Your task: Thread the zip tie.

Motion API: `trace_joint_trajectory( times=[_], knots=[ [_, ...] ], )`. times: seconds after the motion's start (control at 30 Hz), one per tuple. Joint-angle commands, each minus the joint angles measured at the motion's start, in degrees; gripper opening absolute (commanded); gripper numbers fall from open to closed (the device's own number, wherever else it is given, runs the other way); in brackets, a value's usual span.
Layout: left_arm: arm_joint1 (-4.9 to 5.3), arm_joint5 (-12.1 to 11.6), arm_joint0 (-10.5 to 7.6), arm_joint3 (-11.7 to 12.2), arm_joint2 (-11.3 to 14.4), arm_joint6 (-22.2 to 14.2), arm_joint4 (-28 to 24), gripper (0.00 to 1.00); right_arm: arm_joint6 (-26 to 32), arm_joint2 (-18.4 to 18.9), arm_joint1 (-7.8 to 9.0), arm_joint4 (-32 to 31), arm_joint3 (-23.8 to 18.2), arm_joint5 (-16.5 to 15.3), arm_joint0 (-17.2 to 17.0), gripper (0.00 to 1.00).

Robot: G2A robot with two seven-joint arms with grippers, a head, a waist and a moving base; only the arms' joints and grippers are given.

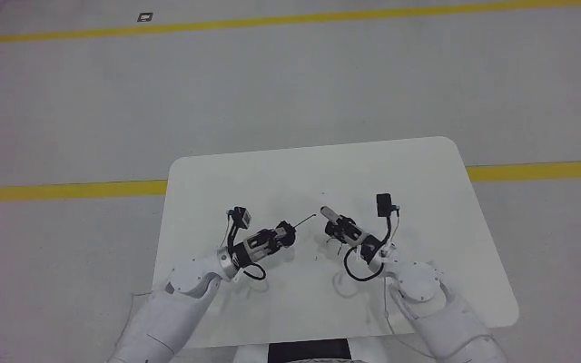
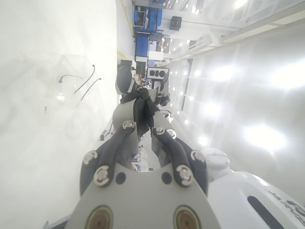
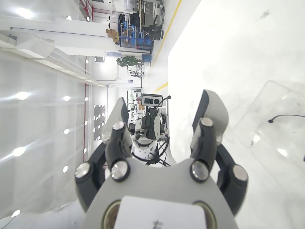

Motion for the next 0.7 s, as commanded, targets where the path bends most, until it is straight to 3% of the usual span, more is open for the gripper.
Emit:
trace_joint_trajectory(
  times=[0.0,0.07,0.4,0.47,0.53,0.67],
  knots=[
    [0.48,0.7,0.06,0.1,-1.2,-4.0,-1.2,0.0,6.5,0.5,0.22,3.1,1.4,-1.2,0.8,1.0],
    [0.86,2.2,-0.23,0.2,-1.5,-8.1,-1.2,0.0,6.5,0.5,0.22,3.1,1.4,-1.2,0.8,1.0],
    [0.8,2.9,-0.2,0.4,-1.2,-7.7,-1.9,0.0,6.5,0.5,0.19,3.6,1.4,-1.3,0.8,1.0],
    [0.86,3.6,-0.45,1.5,-1.2,-8.1,-2.8,0.0,10.5,0.5,0.05,11.6,2.7,-2.8,0.7,1.0],
    [1.03,3.8,-0.37,2.6,-1.6,-11.4,-5.8,0.0,16.8,1.8,0.11,20.6,5.9,-4.1,1.4,1.0],
    [1.72,3.8,-0.46,4.6,-3.4,-19.3,-9.3,0.0,24.3,2.2,0.2,27.8,10.6,-3.7,3.0,1.0]
  ],
)
